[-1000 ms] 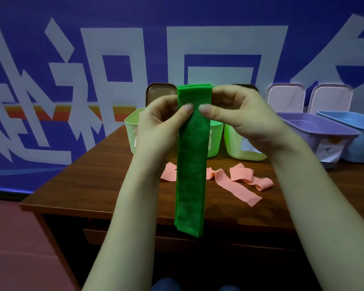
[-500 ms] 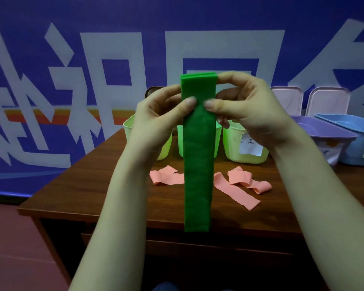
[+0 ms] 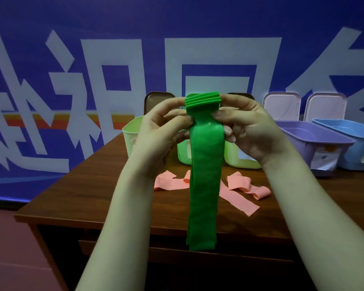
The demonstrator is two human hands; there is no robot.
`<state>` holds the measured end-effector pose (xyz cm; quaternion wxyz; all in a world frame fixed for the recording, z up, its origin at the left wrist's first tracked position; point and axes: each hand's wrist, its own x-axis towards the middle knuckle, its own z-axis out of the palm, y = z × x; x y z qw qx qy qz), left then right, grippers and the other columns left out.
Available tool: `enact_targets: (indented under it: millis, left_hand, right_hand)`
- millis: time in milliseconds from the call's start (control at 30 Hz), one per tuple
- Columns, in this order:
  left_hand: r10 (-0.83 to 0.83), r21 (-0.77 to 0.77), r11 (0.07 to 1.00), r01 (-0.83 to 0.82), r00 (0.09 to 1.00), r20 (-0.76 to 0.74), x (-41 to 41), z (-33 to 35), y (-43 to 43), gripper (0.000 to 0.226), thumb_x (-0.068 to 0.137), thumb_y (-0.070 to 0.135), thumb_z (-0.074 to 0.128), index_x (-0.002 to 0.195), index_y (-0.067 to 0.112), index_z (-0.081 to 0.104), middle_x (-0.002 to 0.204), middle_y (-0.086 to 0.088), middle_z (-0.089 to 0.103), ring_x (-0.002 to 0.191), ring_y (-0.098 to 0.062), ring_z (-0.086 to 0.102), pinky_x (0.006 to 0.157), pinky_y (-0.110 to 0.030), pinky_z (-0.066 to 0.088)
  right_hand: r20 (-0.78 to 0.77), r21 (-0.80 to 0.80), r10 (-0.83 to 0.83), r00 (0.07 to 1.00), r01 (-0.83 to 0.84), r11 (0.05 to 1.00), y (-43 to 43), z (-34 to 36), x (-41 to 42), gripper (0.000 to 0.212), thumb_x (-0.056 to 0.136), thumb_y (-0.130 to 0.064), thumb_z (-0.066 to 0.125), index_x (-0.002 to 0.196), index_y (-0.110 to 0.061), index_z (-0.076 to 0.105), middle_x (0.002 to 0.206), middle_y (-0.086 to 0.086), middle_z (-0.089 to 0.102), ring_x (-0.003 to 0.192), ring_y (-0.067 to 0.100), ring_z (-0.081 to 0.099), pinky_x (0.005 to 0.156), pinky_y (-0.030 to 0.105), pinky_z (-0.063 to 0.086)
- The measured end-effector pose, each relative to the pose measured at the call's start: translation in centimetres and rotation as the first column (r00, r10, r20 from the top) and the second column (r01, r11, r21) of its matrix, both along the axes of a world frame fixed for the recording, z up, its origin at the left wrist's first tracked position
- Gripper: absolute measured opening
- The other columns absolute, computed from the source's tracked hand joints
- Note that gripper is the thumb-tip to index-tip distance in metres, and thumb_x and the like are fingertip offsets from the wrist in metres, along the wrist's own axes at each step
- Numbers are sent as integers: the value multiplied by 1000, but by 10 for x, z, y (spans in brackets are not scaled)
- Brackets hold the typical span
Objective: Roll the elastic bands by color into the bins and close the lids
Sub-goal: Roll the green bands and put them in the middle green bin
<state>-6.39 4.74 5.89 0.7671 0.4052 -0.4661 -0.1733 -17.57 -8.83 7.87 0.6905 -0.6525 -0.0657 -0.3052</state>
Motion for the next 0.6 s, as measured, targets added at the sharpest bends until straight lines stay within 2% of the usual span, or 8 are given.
enact_targets:
  millis: [67, 133, 167, 267, 333, 400, 533, 600]
  left_hand:
    - [-20, 48, 999, 23, 998, -61, 0, 3, 0, 21, 84, 21, 57, 100, 9, 64, 89, -10, 64, 78, -22, 62, 66, -30, 52]
    - [46, 136, 990, -36, 996, -72, 0, 4, -1, 37, 89, 45, 52, 97, 11, 63, 91, -11, 64, 80, -25, 60, 67, -33, 49]
    - [94, 169, 982, -84, 994, -51, -1, 5, -2, 40, 91, 50, 50, 93, 13, 64, 92, -9, 65, 81, -25, 60, 67, -33, 49]
    - [121, 182, 977, -115, 992, -22, -2, 2, -4, 22, 90, 38, 59, 83, 19, 66, 85, -3, 66, 75, -22, 60, 60, -29, 49]
    - [103, 173, 980, -95, 994, -37, -2, 1, -5, 12, 84, 28, 67, 87, 17, 67, 84, -3, 67, 71, -18, 61, 61, -28, 53]
    - [81, 180, 981, -72, 996, -46, 0, -2, -5, 17, 80, 26, 69, 94, 17, 67, 87, -4, 70, 70, -16, 65, 67, -28, 56]
    - [64, 204, 977, -56, 997, -31, 0, -3, -4, 18, 87, 17, 64, 100, 5, 68, 83, -8, 71, 69, -15, 68, 66, -23, 56]
    - [77, 191, 979, -69, 997, -31, 1, -2, -4, 17, 87, 12, 63, 99, 1, 68, 78, -6, 72, 66, -14, 66, 63, -21, 55]
  right_hand:
    - [-28, -7, -26, 999, 25, 1000, 0, 0, 0, 34, 71, -3, 64, 104, -5, 67, 72, 6, 71, 43, 8, 50, 37, 17, 38]
    - [-55, -24, -51, 997, 50, 998, 1, -2, 0, 35, 69, -2, 63, 104, -4, 66, 70, 5, 70, 43, 8, 51, 37, 17, 39]
    - [-64, -24, -58, 996, 56, 998, 1, -2, 0, 34, 68, -2, 63, 102, -3, 66, 69, 6, 69, 42, 8, 51, 36, 17, 39]
    - [-69, -1, -66, 995, 66, 998, 1, -4, 2, 26, 66, -3, 63, 92, -7, 69, 69, 7, 68, 41, 8, 49, 36, 17, 38]
    - [-58, 10, -53, 997, 54, 999, 0, -6, 2, 20, 67, -4, 62, 81, -12, 73, 69, 6, 69, 42, 8, 49, 37, 16, 39]
    - [-60, 4, -37, 998, 37, 999, -2, -7, 2, 20, 69, -5, 60, 76, -15, 76, 69, 4, 70, 42, 7, 49, 38, 16, 39]
    - [-85, -15, -17, 996, 16, 1000, -6, -8, 0, 21, 71, -6, 62, 82, -15, 76, 75, 6, 71, 45, 7, 49, 40, 15, 40]
    - [-96, -42, 20, 995, -24, 999, -9, -10, -3, 25, 73, -7, 62, 93, -15, 75, 80, 6, 70, 50, 8, 52, 44, 15, 42]
